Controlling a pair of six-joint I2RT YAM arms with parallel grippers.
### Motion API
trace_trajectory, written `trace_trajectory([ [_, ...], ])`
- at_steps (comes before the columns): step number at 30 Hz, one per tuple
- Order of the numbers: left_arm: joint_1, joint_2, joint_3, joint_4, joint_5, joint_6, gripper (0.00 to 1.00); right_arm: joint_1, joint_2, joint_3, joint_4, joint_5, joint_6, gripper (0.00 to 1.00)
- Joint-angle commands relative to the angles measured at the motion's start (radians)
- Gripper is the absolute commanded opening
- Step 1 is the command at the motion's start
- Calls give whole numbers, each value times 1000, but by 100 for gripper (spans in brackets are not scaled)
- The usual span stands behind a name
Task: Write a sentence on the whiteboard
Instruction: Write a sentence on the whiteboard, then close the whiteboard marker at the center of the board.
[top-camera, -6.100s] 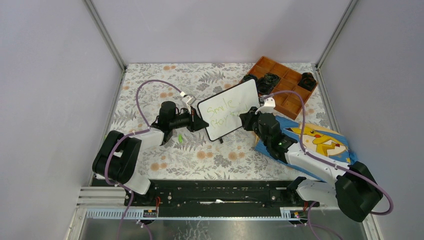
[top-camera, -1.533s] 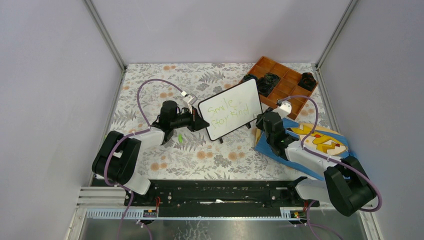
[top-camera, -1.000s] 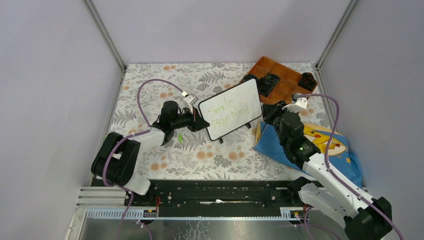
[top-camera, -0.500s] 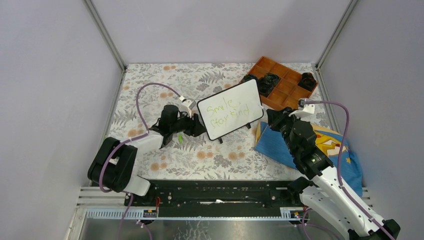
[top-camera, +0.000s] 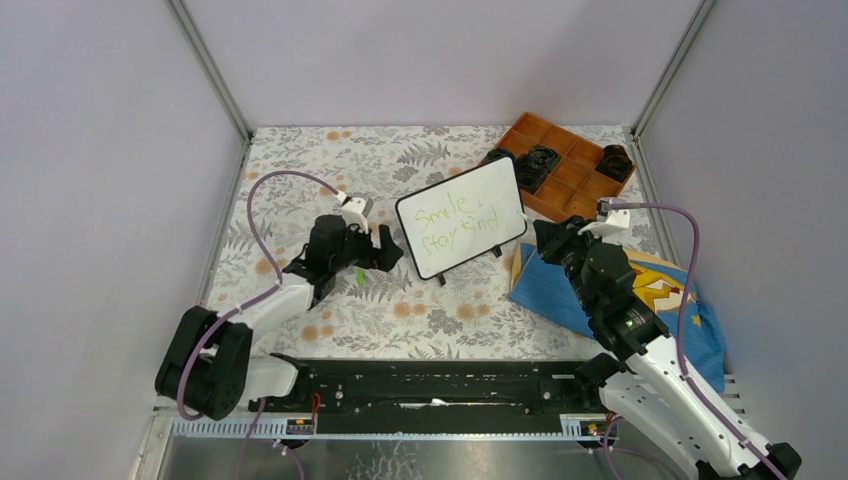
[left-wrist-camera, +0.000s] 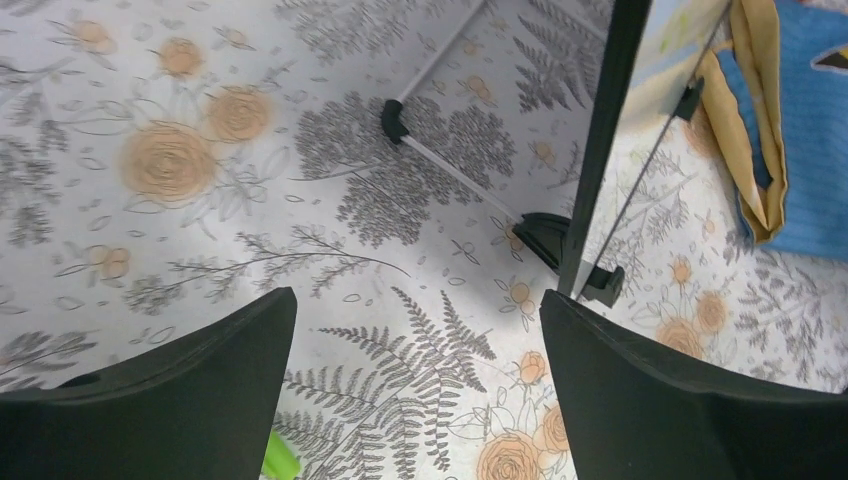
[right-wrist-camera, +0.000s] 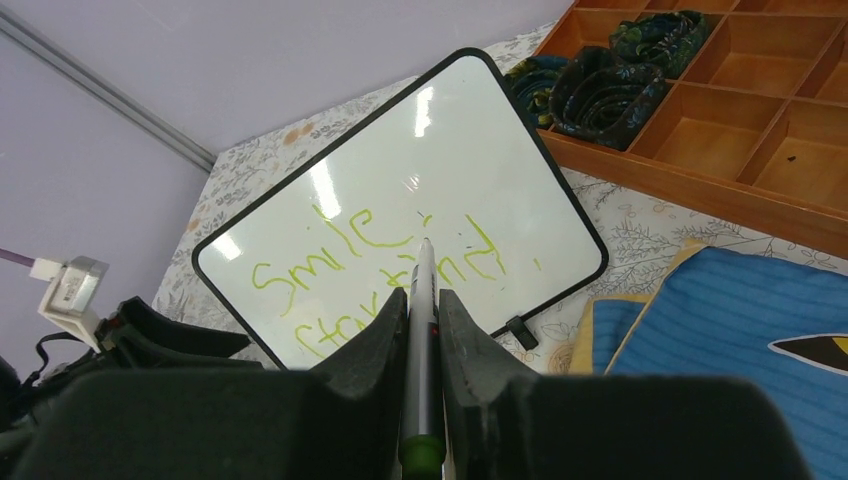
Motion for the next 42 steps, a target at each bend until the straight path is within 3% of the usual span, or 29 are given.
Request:
trace_trajectory([
  [1,2,-103,-9,-62,-183,-20,99,6,-13,43,0,-19,-36,0],
  [8,4,-333,10,-265,-552,-94,99,5,-5,74,-26,-84,-49,0],
  [14,6,-425,78,-476,-728,-292,99,6,15,100,24,-234,-74,0],
  [19,11,-462,112,-572,-553,-296,99,16,52,164,7,-357,-106,0],
  [25,11,-285,177,-767,-395,-307,99,52,27,121,23,-365,-103,0],
  [34,11,-74,208,-783,-433,-397,96,54,-43,88,-39,-273,-103,0],
  [42,12,117,294,-783,-422,-372,94,54,-60,85,-66,-242,-107,0],
])
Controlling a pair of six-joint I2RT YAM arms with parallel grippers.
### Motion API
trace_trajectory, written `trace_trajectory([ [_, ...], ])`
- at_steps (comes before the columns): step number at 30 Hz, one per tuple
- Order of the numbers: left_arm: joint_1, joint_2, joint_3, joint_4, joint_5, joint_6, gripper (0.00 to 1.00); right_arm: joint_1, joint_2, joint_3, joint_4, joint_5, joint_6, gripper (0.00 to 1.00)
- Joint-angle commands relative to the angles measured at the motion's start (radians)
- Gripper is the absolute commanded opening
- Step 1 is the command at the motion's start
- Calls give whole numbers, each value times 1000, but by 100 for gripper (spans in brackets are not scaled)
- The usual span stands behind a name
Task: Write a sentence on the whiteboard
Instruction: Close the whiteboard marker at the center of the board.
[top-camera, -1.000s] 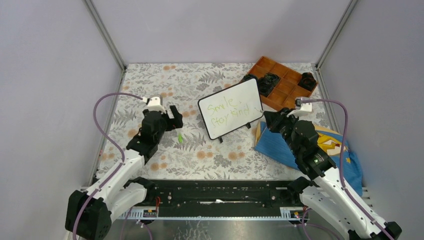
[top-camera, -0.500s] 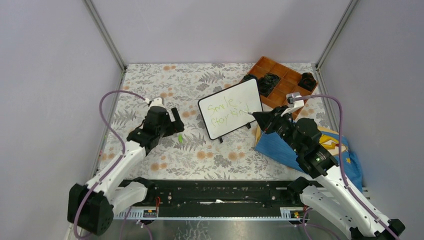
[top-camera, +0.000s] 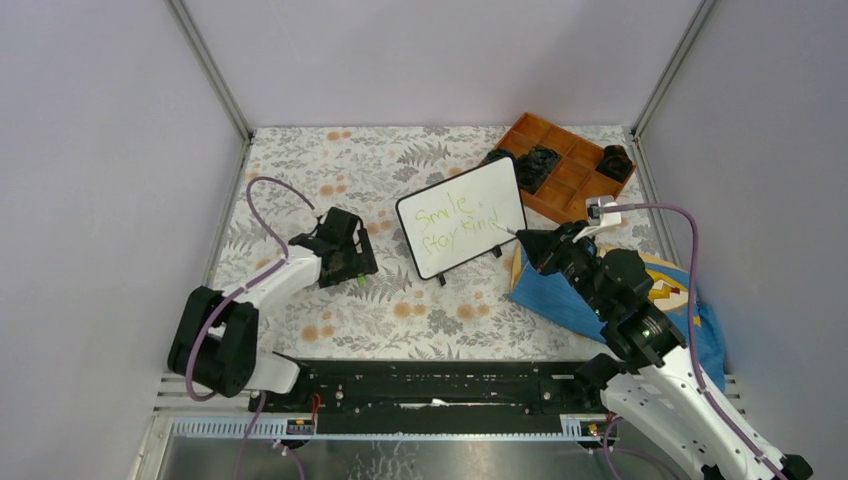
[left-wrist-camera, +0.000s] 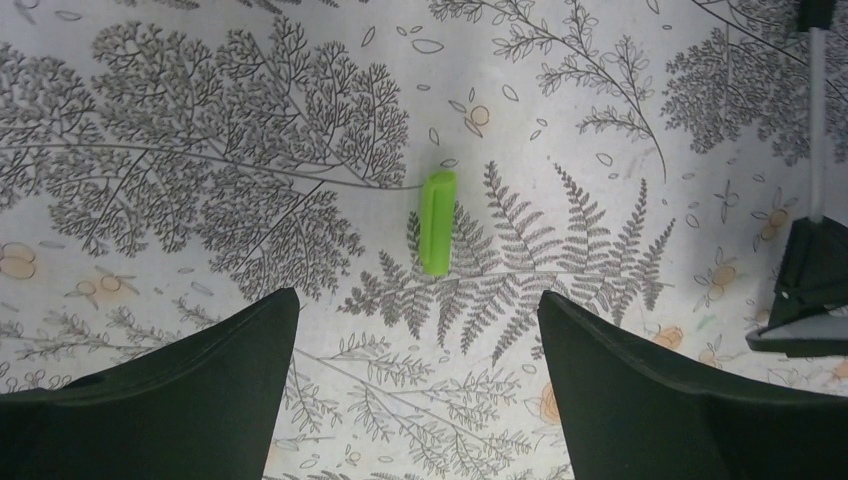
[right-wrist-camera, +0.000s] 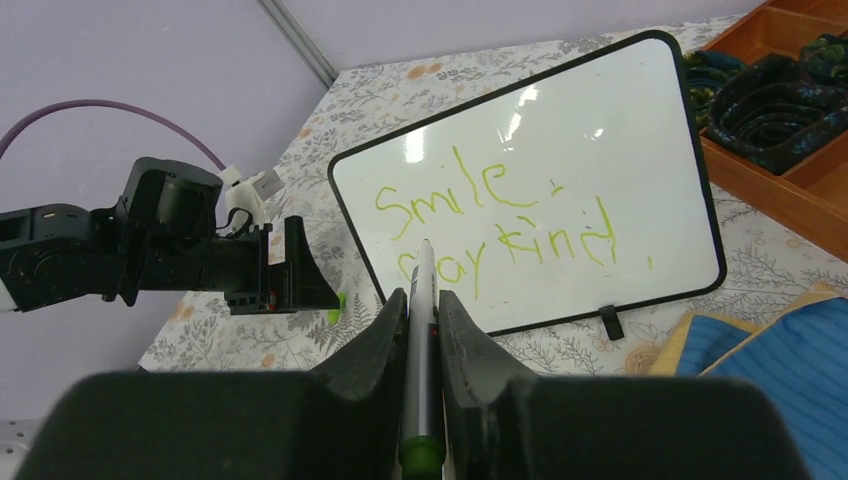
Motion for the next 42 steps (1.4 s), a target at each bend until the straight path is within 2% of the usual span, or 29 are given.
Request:
trace_trajectory([
  [1,8,81,82,-17,-19,14,93,8,-8,9,8,31,-17,0],
  [5,9,134,109,-21,-60,45,88,6,-8,10,4,37,-19,0],
  [14,18,238,160,-33,-97,73,58,7,-3,6,7,41,-29,0],
  [19,24,270,172,-34,-84,82,50,7,-13,4,5,45,-34,0],
  [34,21,294,149,-28,-44,92,45,7,-5,-2,10,48,-34,0],
  [42,9,234,116,-29,-28,-10,48,7,5,-2,14,45,-31,0],
])
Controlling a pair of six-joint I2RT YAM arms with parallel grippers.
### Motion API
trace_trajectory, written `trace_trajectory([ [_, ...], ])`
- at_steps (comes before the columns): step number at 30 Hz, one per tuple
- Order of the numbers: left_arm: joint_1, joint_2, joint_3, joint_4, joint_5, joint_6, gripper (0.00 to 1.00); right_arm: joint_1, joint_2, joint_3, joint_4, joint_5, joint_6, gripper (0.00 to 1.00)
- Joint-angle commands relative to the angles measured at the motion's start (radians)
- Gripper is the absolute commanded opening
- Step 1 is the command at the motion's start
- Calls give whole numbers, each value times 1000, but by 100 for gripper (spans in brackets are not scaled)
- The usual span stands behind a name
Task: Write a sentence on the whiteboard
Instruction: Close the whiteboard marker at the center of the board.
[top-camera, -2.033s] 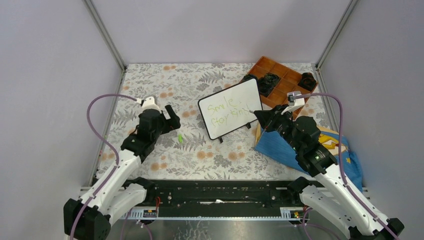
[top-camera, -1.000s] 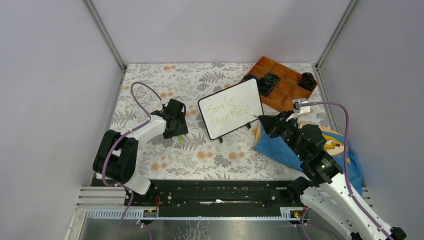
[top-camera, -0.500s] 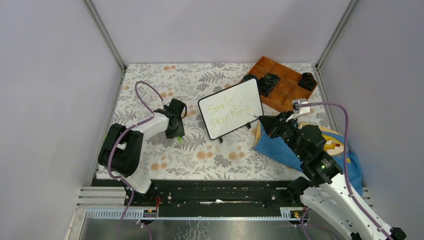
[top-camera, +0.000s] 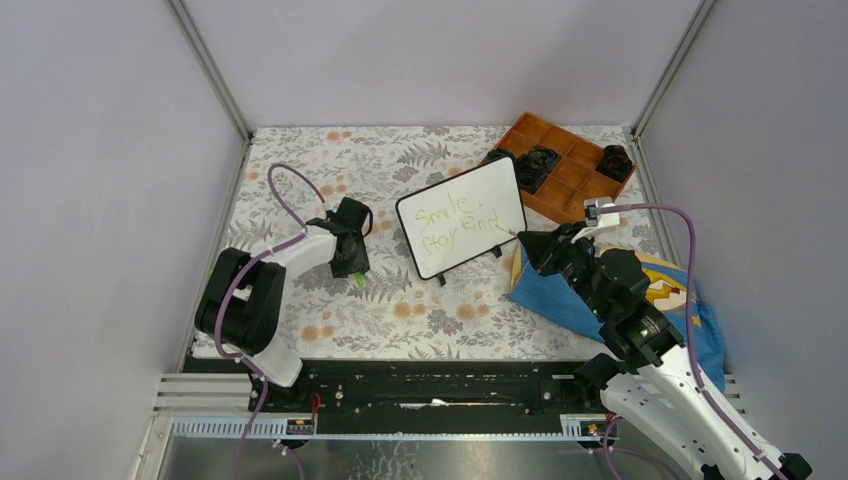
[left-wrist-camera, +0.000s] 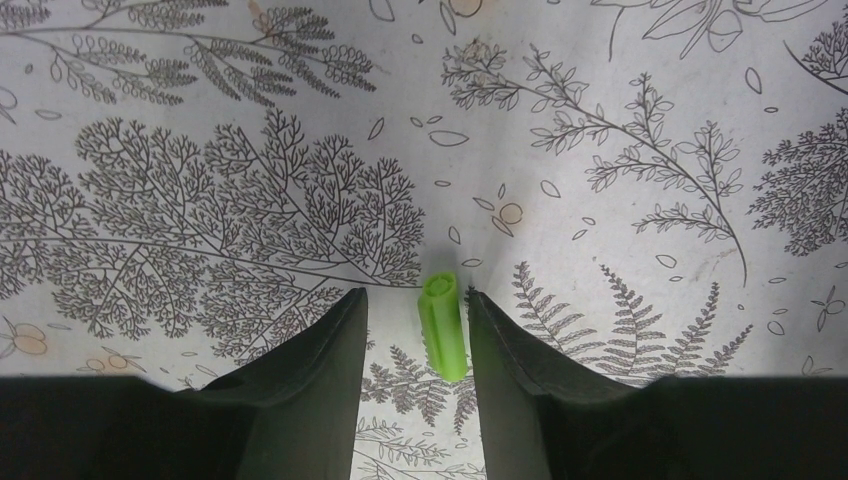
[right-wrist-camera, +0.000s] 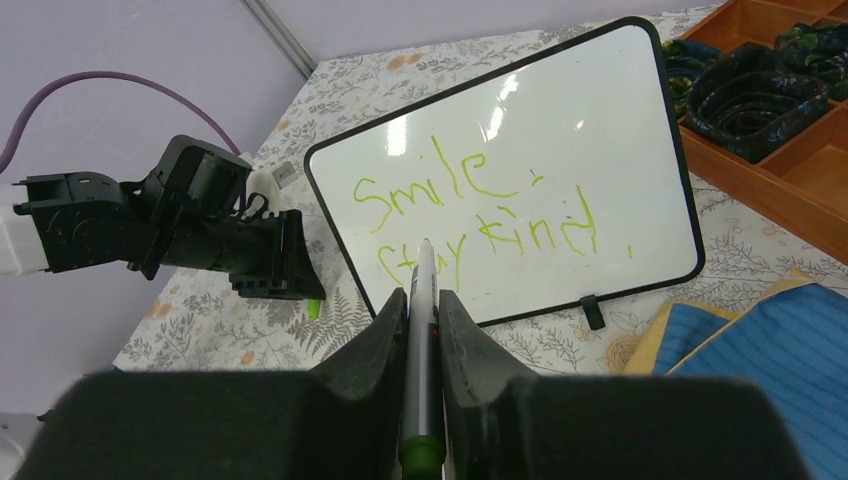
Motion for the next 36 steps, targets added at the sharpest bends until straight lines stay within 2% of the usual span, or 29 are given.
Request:
trace_trajectory([
  [1,-13,-40,-31,-10,18,-87,49,8,3,9,35,10,-12,0],
  [14,-25,13,-11,-45,-29,-159,46,7,-28,-11,45,21,-16,0],
  [28,-30,3,-46,-24,-28,-166,23,8,-36,-1,32,17,-16,0],
  [31,-27,-15,-63,-13,-32,-163,12,8,-27,4,32,14,-14,0],
  [33,-23,-30,-70,-11,-33,-162,0,7,-21,7,33,13,-12,0],
  [36,-8,-85,-78,-10,-29,-163,0,7,-6,24,28,4,-16,0],
])
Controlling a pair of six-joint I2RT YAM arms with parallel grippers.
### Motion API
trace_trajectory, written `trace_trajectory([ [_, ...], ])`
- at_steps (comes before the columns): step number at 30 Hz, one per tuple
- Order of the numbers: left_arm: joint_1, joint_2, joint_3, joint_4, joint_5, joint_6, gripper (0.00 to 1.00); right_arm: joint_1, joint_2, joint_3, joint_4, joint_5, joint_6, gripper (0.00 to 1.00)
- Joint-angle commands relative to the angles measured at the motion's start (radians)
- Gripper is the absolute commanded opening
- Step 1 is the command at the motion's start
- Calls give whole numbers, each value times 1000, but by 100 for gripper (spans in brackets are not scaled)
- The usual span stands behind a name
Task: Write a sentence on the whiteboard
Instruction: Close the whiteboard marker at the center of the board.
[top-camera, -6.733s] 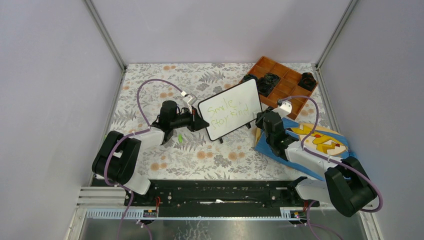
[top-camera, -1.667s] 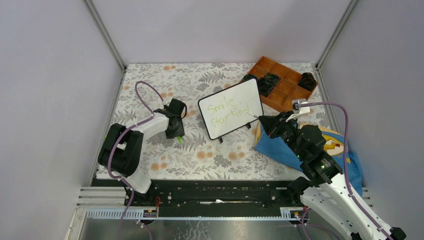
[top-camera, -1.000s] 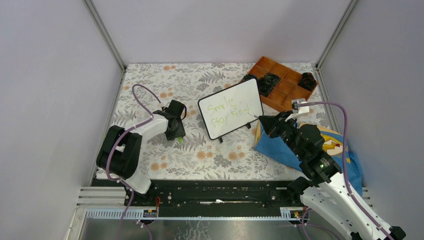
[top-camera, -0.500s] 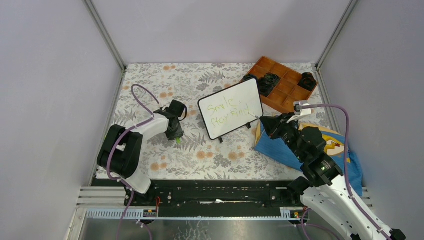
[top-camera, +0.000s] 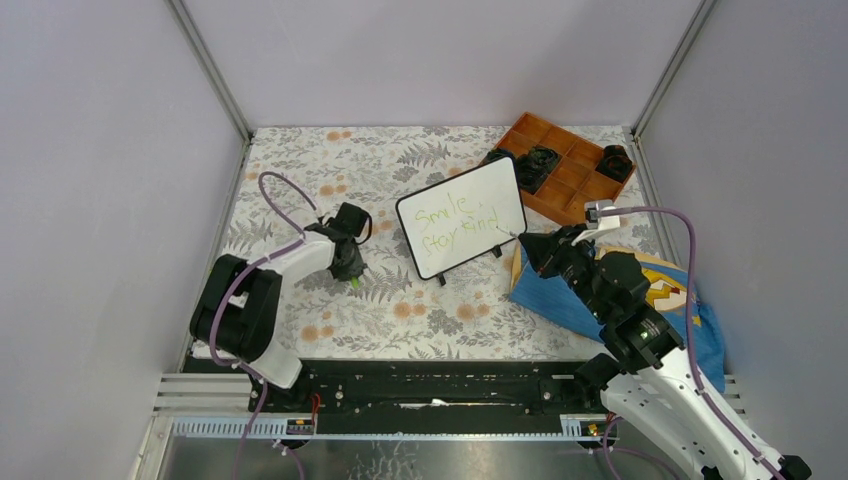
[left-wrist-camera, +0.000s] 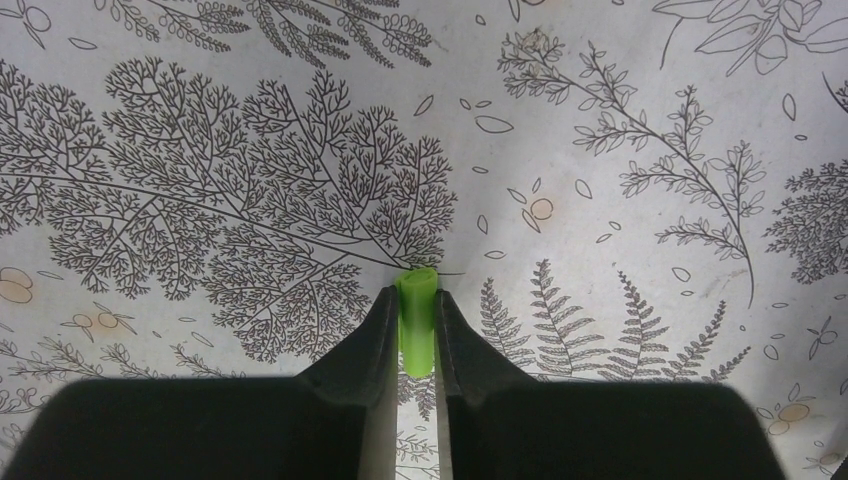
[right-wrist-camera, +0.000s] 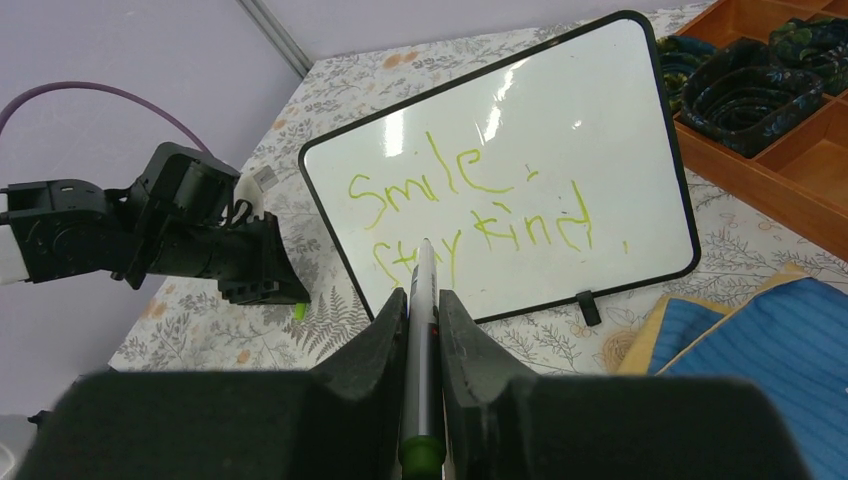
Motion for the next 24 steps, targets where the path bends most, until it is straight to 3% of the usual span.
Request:
trace_trajectory([
  [1,17,-74,-39,-7,16,-20,0,7,20,51,23,-3,-18,0],
  [7,97,-311,-8,-59,38,-18,0,8,68,127,32,-8,-43,0],
  [15,127,-548,192,-53,112,-14,0,38,215,283,205,28,-54,0],
  [20,127,-603,284,53,258,-43,0,288,362,454,322,229,-262,0],
  [24,127,-631,294,209,395,-114,0,551,441,483,525,411,-539,0],
])
